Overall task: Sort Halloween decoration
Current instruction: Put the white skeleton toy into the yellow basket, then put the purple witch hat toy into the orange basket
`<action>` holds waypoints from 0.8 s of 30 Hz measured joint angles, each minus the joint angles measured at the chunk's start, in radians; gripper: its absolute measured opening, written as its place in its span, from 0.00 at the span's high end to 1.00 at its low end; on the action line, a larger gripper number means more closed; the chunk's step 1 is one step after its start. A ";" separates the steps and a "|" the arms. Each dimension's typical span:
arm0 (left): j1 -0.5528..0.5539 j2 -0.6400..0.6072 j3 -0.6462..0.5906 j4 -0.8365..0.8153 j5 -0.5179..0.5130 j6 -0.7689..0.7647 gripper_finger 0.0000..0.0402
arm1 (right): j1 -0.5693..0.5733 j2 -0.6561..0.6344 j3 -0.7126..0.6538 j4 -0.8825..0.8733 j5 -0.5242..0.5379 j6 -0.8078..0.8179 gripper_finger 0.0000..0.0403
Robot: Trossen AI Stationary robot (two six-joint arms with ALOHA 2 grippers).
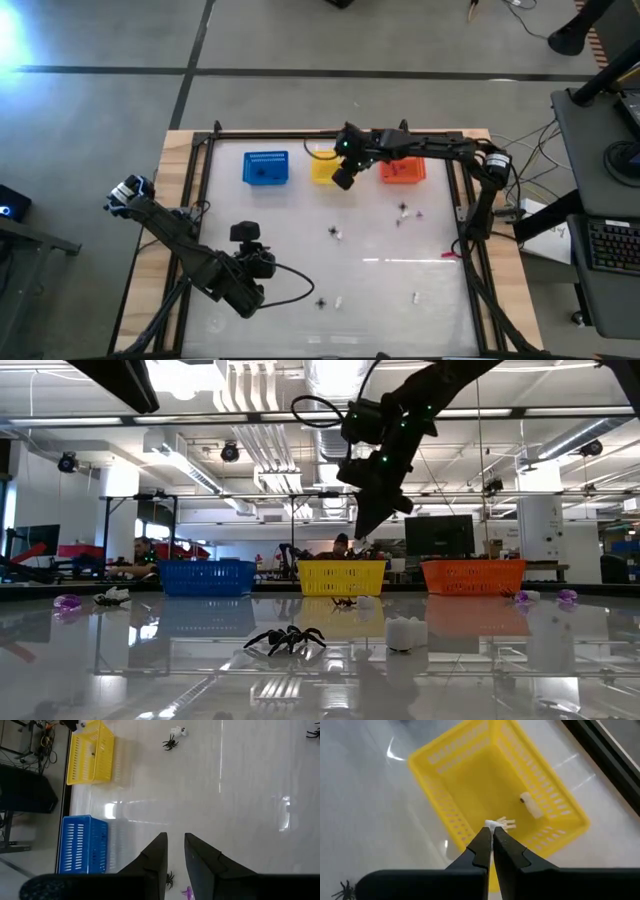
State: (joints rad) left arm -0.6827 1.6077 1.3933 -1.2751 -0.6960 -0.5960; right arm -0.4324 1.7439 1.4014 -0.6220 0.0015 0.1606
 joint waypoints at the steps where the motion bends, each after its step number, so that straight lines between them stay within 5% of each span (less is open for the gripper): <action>1: 0.000 0.000 0.000 0.000 0.000 0.001 0.88 | -0.009 0.000 0.000 0.000 -0.003 0.004 0.98; 9: 0.000 -0.002 0.000 0.000 0.000 0.011 0.88 | -0.040 0.001 0.000 0.011 -0.002 -0.015 0.96; 24: 0.000 0.000 0.000 0.004 0.006 -0.037 0.88 | -0.035 0.000 0.000 0.007 -0.013 0.037 0.77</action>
State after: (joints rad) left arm -0.6827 1.6078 1.3930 -1.2713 -0.6895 -0.6329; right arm -0.4675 1.7437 1.4014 -0.6154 -0.0111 0.1976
